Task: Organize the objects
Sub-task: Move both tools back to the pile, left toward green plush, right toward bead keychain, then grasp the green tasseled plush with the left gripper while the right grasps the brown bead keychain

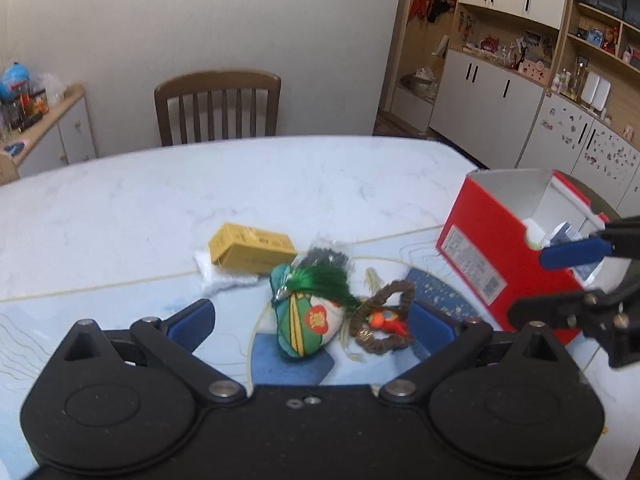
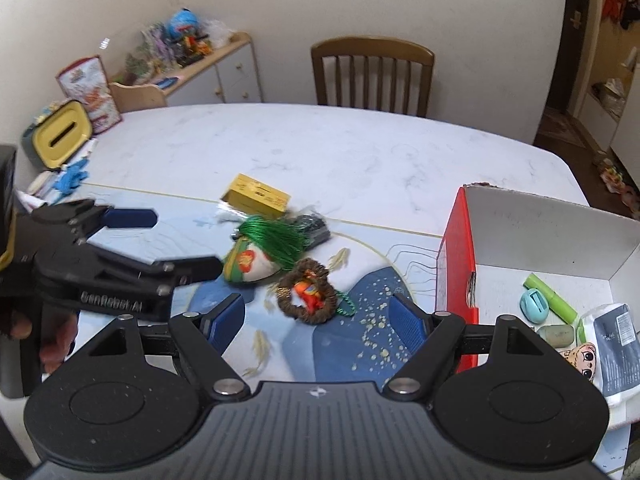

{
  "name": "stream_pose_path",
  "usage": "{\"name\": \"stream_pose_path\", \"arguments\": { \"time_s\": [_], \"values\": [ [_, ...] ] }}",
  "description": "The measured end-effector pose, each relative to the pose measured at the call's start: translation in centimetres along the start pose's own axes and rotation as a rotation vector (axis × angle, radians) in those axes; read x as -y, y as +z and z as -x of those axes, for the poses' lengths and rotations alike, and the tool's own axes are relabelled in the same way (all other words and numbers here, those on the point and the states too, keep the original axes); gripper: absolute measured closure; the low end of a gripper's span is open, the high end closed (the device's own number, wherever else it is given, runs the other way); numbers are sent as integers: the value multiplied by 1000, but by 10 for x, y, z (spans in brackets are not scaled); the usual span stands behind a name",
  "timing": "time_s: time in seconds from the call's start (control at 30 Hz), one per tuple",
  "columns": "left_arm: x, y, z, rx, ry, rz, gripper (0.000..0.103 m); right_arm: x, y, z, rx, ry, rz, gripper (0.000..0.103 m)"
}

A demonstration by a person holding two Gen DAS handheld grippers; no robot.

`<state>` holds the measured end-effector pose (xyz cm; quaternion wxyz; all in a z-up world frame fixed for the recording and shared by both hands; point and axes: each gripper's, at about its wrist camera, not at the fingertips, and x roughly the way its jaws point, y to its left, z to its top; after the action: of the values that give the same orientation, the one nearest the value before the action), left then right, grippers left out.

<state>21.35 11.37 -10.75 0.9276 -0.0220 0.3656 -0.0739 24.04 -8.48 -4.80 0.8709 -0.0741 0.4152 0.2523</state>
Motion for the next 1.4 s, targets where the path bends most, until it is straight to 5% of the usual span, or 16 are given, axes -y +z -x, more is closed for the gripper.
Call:
{"name": "stream_pose_path", "arguments": {
  "time_s": [0.43,0.53,0.83,1.4],
  "values": [
    [-5,-7,-46,-20,12,-43,1,-3,20,-63,-110,-4,2,28],
    [-7,-7,-54,-32,1,-45,2,0,23,-77,-136,-4,-8,43],
    [-11,-11,-73,-65,-18,-50,7,2,28,-103,-181,17,-17,59],
    [-23,-6,-83,-105,-103,14,41,-3,31,-117,-189,27,-7,73]
  ]
}}
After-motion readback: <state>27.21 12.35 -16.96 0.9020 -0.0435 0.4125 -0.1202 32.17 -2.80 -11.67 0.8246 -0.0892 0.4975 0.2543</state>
